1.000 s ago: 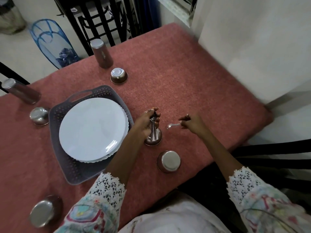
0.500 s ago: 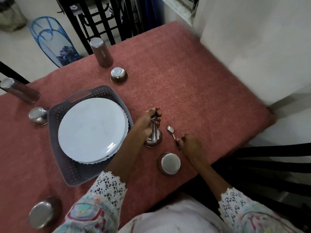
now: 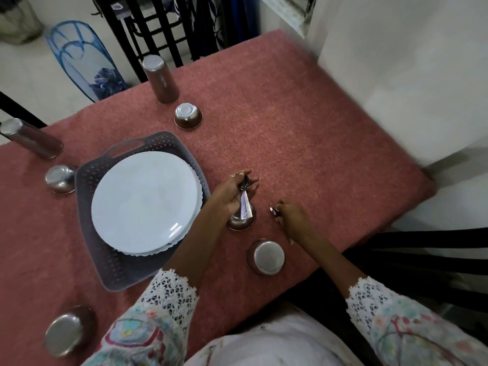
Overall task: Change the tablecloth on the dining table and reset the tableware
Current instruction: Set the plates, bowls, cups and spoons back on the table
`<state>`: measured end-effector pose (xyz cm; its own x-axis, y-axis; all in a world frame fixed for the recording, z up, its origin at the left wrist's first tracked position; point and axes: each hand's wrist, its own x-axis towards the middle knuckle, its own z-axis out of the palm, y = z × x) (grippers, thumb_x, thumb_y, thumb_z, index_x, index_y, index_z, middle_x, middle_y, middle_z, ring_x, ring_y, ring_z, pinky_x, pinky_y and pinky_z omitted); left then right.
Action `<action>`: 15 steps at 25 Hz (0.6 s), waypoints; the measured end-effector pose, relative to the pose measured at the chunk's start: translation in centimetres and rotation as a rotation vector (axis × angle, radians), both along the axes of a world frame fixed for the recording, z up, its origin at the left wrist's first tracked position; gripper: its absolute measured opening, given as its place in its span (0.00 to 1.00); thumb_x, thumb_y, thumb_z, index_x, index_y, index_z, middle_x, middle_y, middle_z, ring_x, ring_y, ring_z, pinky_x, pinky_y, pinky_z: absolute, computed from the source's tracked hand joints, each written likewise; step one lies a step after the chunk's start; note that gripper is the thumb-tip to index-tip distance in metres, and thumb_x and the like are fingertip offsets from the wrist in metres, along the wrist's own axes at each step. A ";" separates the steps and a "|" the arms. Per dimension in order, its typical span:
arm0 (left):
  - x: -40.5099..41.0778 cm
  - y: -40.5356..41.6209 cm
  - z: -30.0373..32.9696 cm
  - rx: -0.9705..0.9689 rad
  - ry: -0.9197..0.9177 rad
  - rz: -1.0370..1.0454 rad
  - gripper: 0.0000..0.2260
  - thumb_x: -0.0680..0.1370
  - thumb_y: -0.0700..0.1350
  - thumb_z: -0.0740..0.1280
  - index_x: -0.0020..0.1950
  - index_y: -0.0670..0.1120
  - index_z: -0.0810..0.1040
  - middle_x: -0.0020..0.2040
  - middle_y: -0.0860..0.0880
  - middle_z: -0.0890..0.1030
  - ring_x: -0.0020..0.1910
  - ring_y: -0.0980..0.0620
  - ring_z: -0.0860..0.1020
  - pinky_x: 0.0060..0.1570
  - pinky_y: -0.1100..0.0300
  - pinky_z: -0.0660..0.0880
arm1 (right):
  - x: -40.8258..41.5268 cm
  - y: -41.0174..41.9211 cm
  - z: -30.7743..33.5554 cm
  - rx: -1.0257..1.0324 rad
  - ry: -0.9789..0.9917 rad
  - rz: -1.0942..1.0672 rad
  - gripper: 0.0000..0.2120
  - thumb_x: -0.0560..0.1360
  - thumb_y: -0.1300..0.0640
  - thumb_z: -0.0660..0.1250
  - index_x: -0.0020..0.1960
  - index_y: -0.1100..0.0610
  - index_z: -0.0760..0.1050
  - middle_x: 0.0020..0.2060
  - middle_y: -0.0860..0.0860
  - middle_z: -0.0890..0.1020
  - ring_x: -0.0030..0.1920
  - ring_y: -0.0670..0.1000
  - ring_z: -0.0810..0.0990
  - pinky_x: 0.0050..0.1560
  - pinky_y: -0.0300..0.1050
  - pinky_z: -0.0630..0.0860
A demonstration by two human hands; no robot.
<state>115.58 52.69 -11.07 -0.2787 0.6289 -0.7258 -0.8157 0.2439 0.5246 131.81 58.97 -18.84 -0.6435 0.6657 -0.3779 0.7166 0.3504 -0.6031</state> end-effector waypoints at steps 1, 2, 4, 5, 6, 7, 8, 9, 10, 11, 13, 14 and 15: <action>0.0 0.0 0.1 0.010 -0.015 -0.006 0.13 0.83 0.36 0.49 0.48 0.42 0.72 0.37 0.43 0.82 0.34 0.50 0.82 0.30 0.64 0.79 | 0.4 -0.1 -0.3 0.033 -0.016 0.048 0.02 0.72 0.65 0.64 0.44 0.62 0.75 0.40 0.51 0.75 0.42 0.56 0.78 0.38 0.43 0.72; -0.1 0.1 0.2 0.025 -0.024 -0.022 0.13 0.83 0.35 0.48 0.50 0.40 0.72 0.44 0.41 0.80 0.43 0.47 0.82 0.36 0.61 0.80 | 0.4 0.0 -0.2 0.078 -0.009 0.085 0.03 0.72 0.64 0.67 0.45 0.62 0.76 0.41 0.50 0.74 0.42 0.55 0.78 0.38 0.43 0.72; -0.3 0.2 0.3 0.043 -0.012 -0.054 0.11 0.82 0.33 0.50 0.51 0.38 0.72 0.49 0.39 0.77 0.50 0.45 0.79 0.40 0.60 0.81 | -1.2 0.6 1.2 0.114 0.118 -0.035 0.07 0.74 0.60 0.68 0.49 0.63 0.78 0.44 0.52 0.74 0.43 0.51 0.75 0.42 0.40 0.68; -0.6 0.2 0.4 0.040 0.013 -0.063 0.09 0.82 0.33 0.53 0.50 0.38 0.72 0.46 0.40 0.79 0.46 0.47 0.81 0.37 0.62 0.81 | -2.8 1.2 2.6 0.099 0.207 -0.142 0.08 0.75 0.58 0.67 0.50 0.63 0.78 0.44 0.53 0.76 0.42 0.49 0.75 0.42 0.40 0.68; -1.0 0.4 0.5 0.029 0.046 -0.070 0.06 0.81 0.33 0.56 0.48 0.38 0.72 0.40 0.42 0.81 0.38 0.50 0.83 0.33 0.64 0.80 | -4.8 1.9 4.3 0.038 0.278 -0.208 0.08 0.76 0.56 0.66 0.49 0.61 0.78 0.43 0.54 0.78 0.41 0.49 0.76 0.42 0.41 0.70; -1.6 0.6 0.5 0.015 0.082 -0.072 0.04 0.79 0.33 0.59 0.46 0.37 0.73 0.34 0.44 0.82 0.32 0.52 0.83 0.30 0.65 0.79 | -6.8 2.9 5.9 -0.050 0.328 -0.199 0.09 0.77 0.55 0.65 0.50 0.60 0.78 0.42 0.54 0.80 0.41 0.50 0.78 0.41 0.42 0.73; -2.4 0.8 0.4 0.006 0.115 -0.071 0.03 0.78 0.33 0.62 0.45 0.37 0.74 0.30 0.45 0.82 0.28 0.53 0.82 0.28 0.65 0.78 | -8.7 3.9 7.3 -0.142 0.349 -0.122 0.10 0.77 0.55 0.65 0.52 0.60 0.78 0.44 0.55 0.82 0.42 0.50 0.80 0.42 0.42 0.77; -3.2 1.1 0.4 0.008 0.139 -0.053 0.01 0.77 0.34 0.64 0.46 0.36 0.74 0.29 0.46 0.82 0.27 0.54 0.81 0.27 0.66 0.77 | -10.4 4.8 8.6 -0.210 0.334 -0.005 0.11 0.76 0.56 0.66 0.56 0.61 0.78 0.47 0.55 0.82 0.43 0.51 0.81 0.42 0.39 0.79; -4.0 1.3 0.4 0.011 0.158 -0.022 0.03 0.77 0.34 0.65 0.48 0.35 0.75 0.30 0.45 0.82 0.28 0.54 0.81 0.27 0.67 0.77 | -11.9 5.6 9.5 -0.240 0.295 0.105 0.12 0.76 0.59 0.67 0.57 0.63 0.78 0.47 0.54 0.82 0.43 0.50 0.82 0.42 0.34 0.79; -5.0 1.6 0.4 0.010 0.174 0.006 0.05 0.76 0.34 0.66 0.50 0.34 0.75 0.31 0.45 0.82 0.28 0.53 0.82 0.28 0.66 0.77 | -13.3 6.5 10.3 -0.242 0.262 0.181 0.12 0.75 0.62 0.68 0.56 0.64 0.79 0.46 0.54 0.82 0.42 0.48 0.82 0.40 0.29 0.77; -7.0 2.2 0.6 0.015 0.161 0.040 0.05 0.77 0.34 0.65 0.51 0.33 0.74 0.32 0.43 0.82 0.29 0.52 0.82 0.29 0.65 0.79 | -15.5 8.3 10.9 -0.221 0.218 0.267 0.11 0.72 0.64 0.70 0.54 0.66 0.80 0.41 0.53 0.82 0.35 0.41 0.80 0.35 0.25 0.74; -8.1 2.6 0.7 0.023 0.143 0.054 0.03 0.77 0.33 0.63 0.49 0.34 0.74 0.34 0.42 0.81 0.29 0.51 0.82 0.30 0.64 0.79 | -16.9 9.4 11.1 -0.224 0.189 0.311 0.11 0.71 0.65 0.70 0.53 0.66 0.80 0.41 0.53 0.82 0.33 0.39 0.80 0.36 0.26 0.75; -9.2 3.1 0.9 0.026 0.126 0.078 0.03 0.78 0.33 0.61 0.47 0.35 0.74 0.34 0.41 0.81 0.29 0.50 0.82 0.30 0.63 0.80 | -18.2 10.8 11.2 -0.232 0.152 0.351 0.11 0.71 0.66 0.71 0.52 0.66 0.80 0.42 0.55 0.83 0.33 0.42 0.81 0.39 0.32 0.78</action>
